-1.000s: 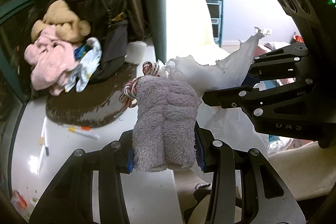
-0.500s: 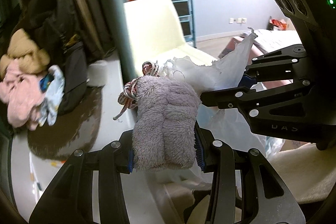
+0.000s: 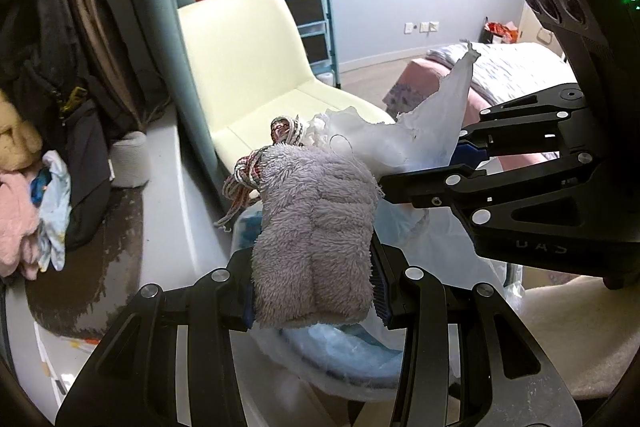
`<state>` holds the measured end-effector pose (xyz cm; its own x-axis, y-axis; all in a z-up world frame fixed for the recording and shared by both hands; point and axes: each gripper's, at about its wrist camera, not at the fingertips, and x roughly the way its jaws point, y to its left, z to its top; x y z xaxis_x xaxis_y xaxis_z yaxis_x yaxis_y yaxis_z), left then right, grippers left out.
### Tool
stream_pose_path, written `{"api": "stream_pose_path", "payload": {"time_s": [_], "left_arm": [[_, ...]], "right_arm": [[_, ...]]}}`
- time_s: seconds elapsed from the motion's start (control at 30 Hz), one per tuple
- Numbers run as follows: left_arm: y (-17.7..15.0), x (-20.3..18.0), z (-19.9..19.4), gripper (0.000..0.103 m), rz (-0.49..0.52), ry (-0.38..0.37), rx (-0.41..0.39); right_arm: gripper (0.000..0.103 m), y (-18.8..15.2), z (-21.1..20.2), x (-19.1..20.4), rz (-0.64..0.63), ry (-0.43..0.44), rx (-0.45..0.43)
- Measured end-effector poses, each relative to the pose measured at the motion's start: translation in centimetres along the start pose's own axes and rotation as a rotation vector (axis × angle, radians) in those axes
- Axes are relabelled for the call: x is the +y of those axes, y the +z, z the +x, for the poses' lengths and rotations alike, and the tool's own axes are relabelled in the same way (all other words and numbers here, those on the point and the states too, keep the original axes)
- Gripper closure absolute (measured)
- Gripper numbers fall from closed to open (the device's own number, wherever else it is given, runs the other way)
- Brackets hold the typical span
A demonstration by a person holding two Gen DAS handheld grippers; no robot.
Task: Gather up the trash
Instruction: 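Carry the grey cloth with the left tool while the right tool carries the bag to the bin, then open the left tool over the bin while the right tool releases the bag, then move both open tools away from the bin back toward the table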
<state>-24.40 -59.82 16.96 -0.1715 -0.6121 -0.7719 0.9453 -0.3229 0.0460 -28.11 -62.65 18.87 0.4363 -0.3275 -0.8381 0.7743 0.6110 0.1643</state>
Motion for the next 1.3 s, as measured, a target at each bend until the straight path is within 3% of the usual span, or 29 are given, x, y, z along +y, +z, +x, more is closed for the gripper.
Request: {"api": "stream_pose_path", "payload": {"time_s": [0.43, 0.77, 0.87, 0.93, 1.3], "left_arm": [[0.2, -1.1, 2.0, 0.025, 0.017, 0.005, 0.062], [-0.1, -0.9, 1.9, 0.021, -0.009, 0.039, 0.076], [-0.3, -0.6, 1.7, 0.021, -0.022, 0.047, 0.076], [-0.3, -0.4, 1.5, 0.02, -0.032, 0.049, 0.077], [-0.5, 0.6, 0.3, 0.019, -0.07, 0.083, 0.058]], "right_arm": [[0.086, -0.2, 1.3, -2.0, 0.029, -0.011, 0.042], [0.086, -0.2, 1.9, -2.1, 0.019, -0.045, 0.071], [0.07, -0.2, 2.0, -2.1, 0.021, -0.068, 0.077], [0.052, -0.2, 2.1, -2.0, 0.015, -0.074, 0.079], [0.047, 0.7, 1.8, -1.4, -0.012, -0.084, 0.05]]}}
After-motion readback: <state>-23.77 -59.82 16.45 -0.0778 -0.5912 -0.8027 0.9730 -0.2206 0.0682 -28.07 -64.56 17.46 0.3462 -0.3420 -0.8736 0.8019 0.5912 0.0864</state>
